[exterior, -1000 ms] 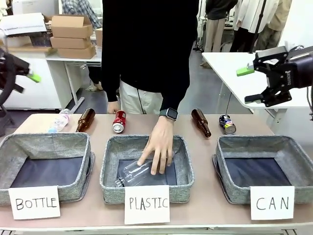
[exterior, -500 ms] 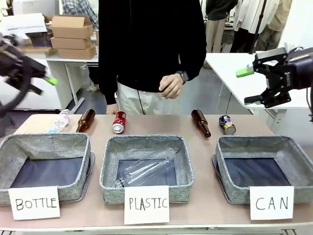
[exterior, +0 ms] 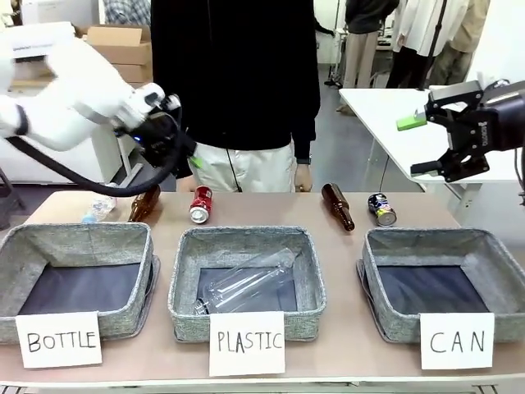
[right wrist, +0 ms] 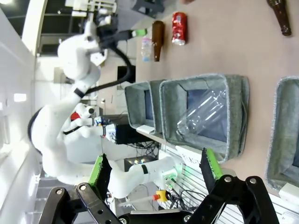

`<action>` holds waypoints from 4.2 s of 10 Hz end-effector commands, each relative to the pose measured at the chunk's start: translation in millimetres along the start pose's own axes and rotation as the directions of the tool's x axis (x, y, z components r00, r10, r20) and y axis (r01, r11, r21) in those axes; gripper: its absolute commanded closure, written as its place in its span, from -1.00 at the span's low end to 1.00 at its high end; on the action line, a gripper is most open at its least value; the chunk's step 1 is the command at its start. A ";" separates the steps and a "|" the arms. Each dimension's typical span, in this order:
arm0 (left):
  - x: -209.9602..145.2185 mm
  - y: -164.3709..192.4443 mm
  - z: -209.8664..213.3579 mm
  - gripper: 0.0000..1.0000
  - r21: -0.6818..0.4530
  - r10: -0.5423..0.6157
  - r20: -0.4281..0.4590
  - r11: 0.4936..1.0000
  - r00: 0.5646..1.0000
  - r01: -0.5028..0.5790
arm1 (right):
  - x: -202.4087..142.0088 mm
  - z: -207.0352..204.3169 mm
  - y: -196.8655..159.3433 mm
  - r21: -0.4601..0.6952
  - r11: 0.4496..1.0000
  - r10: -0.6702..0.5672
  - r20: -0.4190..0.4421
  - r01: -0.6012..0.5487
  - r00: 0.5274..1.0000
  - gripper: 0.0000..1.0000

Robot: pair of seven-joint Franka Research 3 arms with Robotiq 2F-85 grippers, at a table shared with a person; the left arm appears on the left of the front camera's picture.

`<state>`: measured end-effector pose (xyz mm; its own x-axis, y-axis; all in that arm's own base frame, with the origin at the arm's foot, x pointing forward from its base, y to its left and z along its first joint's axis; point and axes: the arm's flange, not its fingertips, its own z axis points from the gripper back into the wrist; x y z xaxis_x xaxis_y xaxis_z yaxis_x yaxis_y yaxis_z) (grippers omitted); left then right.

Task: Sort the can waste into the basket.
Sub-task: Pick up the can waste from the table and place it in the right Fabric basket.

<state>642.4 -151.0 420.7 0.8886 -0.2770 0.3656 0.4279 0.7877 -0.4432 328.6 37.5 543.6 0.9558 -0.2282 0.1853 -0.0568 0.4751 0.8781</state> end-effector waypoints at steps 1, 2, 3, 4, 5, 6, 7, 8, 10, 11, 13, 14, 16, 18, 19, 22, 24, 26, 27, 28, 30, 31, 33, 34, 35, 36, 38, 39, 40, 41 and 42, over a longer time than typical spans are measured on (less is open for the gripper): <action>41.3 22.4 -22.7 -1.00 0.116 0.077 -0.023 0.990 0.997 -0.074 | -0.2 -1.5 0.7 0.023 1.000 0.004 0.005 -0.004 1.000 -1.00; 41.3 28.7 -35.9 -1.00 0.057 0.163 -0.144 0.986 0.976 -0.156 | -0.2 -1.5 0.7 0.023 1.000 0.004 0.005 -0.004 1.000 -1.00; 15.3 17.3 -22.7 -1.00 0.052 0.029 -0.017 0.998 0.999 -0.028 | -0.2 -1.5 0.7 0.023 1.000 0.004 0.005 -0.004 1.000 -1.00; 22.3 31.4 -41.5 -1.00 0.078 0.086 -0.061 0.994 0.994 -0.081 | -0.2 -1.5 0.7 0.023 1.000 0.004 0.005 -0.004 1.000 -1.00; 14.4 38.9 -60.8 -1.00 0.101 0.108 -0.032 0.989 0.994 -0.104 | -0.2 -1.5 0.7 0.023 1.000 0.004 0.005 -0.004 1.000 -1.00; 12.2 46.9 -84.6 -1.00 0.126 0.138 -0.025 0.983 0.990 -0.134 | -0.2 -1.5 0.7 0.023 1.000 0.004 0.005 -0.004 1.000 -1.00; 12.2 50.0 -103.0 -1.00 0.152 0.145 -0.023 0.978 0.989 -0.140 | -0.2 -1.5 0.7 0.023 1.000 0.004 0.005 -0.004 1.000 -1.00; 13.0 51.1 -115.7 -1.00 0.122 0.116 -0.030 0.986 0.993 -0.112 | -0.2 -1.5 0.7 0.023 1.000 0.004 0.005 -0.004 1.000 -1.00; 11.9 50.1 -127.3 -1.00 0.133 0.110 -0.052 0.986 0.993 -0.102 | -0.2 -1.5 0.7 0.023 1.000 0.004 0.005 -0.004 1.000 -1.00; 11.1 49.9 -129.3 -1.00 0.122 0.113 -0.071 0.987 0.991 -0.104 | -0.2 -1.5 0.7 0.023 1.000 0.004 0.005 -0.004 1.000 -1.00; 8.9 50.5 -130.1 0.20 0.159 0.124 -0.056 0.981 0.991 -0.114 | -0.2 -1.5 0.7 0.023 1.000 0.004 0.005 -0.004 1.000 -1.00; 8.9 49.7 -129.4 0.20 0.157 0.128 -0.055 0.980 0.990 -0.118 | -0.2 -1.5 0.7 0.023 1.000 0.004 0.005 -0.004 1.000 -1.00; 9.7 48.8 -127.4 0.30 0.154 0.127 -0.047 0.981 0.991 -0.118 | -0.2 -1.5 0.7 0.023 1.000 0.004 0.005 -0.004 1.000 -1.00; 10.4 49.2 -123.6 1.00 0.153 0.126 -0.041 0.981 0.991 -0.119 | -0.2 -1.5 0.7 0.023 1.000 0.004 0.005 -0.004 1.000 -1.00; 9.7 49.5 -121.3 1.00 0.156 0.130 -0.045 0.980 0.990 -0.122 | -0.2 -1.5 0.7 0.023 1.000 0.004 0.005 -0.004 1.000 -1.00; -0.9 30.8 -65.1 1.00 0.064 0.183 -0.107 0.982 0.977 -0.176 | -0.2 -1.5 0.7 0.023 1.000 0.004 0.005 -0.004 1.000 -1.00; -31.4 -1.7 26.3 1.00 0.014 0.144 -0.139 0.990 0.980 -0.144 | -0.2 -1.5 0.7 0.023 1.000 0.004 0.005 -0.004 1.000 -1.00; -94.6 -45.7 127.7 1.00 -0.038 0.054 -0.202 0.997 0.978 -0.063 | -0.2 -1.5 0.7 0.023 1.000 0.004 0.005 -0.004 1.000 -1.00; -126.4 -64.0 164.9 1.00 0.007 0.067 -0.160 0.998 0.985 -0.067 | -0.2 -1.5 0.7 0.023 1.000 0.004 0.005 -0.004 1.000 -1.00; -153.4 -78.8 188.5 1.00 -0.003 0.063 -0.149 0.998 0.987 -0.064 | -0.2 -1.5 0.7 0.023 1.000 0.004 0.005 -0.004 1.000 -1.00; -206.9 -101.6 225.0 1.00 0.007 0.034 -0.026 0.999 0.999 -0.034 | -0.2 -1.5 0.7 0.023 1.000 0.004 0.005 -0.004 1.000 -1.00; -230.7 -106.4 241.4 1.00 -0.049 0.028 0.021 0.998 0.999 -0.027 | -0.2 -1.5 0.7 0.023 1.000 0.004 0.005 -0.004 1.000 -1.00; -211.0 -104.7 245.1 1.00 -0.023 0.054 -0.044 0.998 0.998 -0.055 | -0.2 -1.5 0.7 0.023 1.000 0.004 0.005 -0.004 1.000 -1.00; -211.0 -104.7 245.1 1.00 -0.023 0.054 -0.044 0.998 0.998 -0.055 | -0.2 -1.5 0.7 0.023 1.000 0.004 0.005 -0.004 1.000 -1.00; -211.0 -104.7 245.1 1.00 -0.023 0.054 -0.044 0.998 0.998 -0.055 | -0.2 -1.5 0.7 0.023 1.000 0.004 0.005 -0.004 1.000 -1.00; -232.2 -108.9 250.5 0.68 -0.027 0.049 0.001 0.998 0.999 -0.049 | -0.2 -1.5 0.7 0.023 1.000 0.004 0.005 -0.004 1.000 -1.00; -145.3 -126.0 162.7 0.68 -0.278 -0.267 -0.139 0.935 0.954 0.221 | -6.5 74.1 5.4 -0.039 0.999 -0.004 0.225 0.013 0.974 -1.00; -104.8 -159.5 116.0 0.68 -0.299 -0.390 -0.141 0.893 0.910 0.337 | -24.6 137.0 -4.0 -0.144 0.989 0.029 0.336 0.021 0.942 -1.00; -71.1 -204.9 58.7 0.68 -0.362 -0.514 -0.155 0.824 0.843 0.436 | -51.7 189.9 -25.4 -0.268 0.955 -0.002 0.411 0.123 0.912 -1.00; -59.8 -242.3 12.0 0.68 -0.348 -0.617 -0.144 0.764 0.774 0.544 | -80.2 222.8 -45.1 -0.317 0.920 -0.067 0.450 0.230 0.890 -1.00; -60.0 -282.1 -31.0 0.68 -0.360 -0.709 -0.122 0.684 0.695 0.635 | -113.7 245.1 -60.8 -0.355 0.896 -0.080 0.461 0.267 0.884 -1.00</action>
<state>450.6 -363.2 493.3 0.4411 -0.7858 0.4336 0.8614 0.2352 -0.4501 175.2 -165.4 590.1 0.6942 -0.6165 0.3716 0.2148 0.6702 0.7104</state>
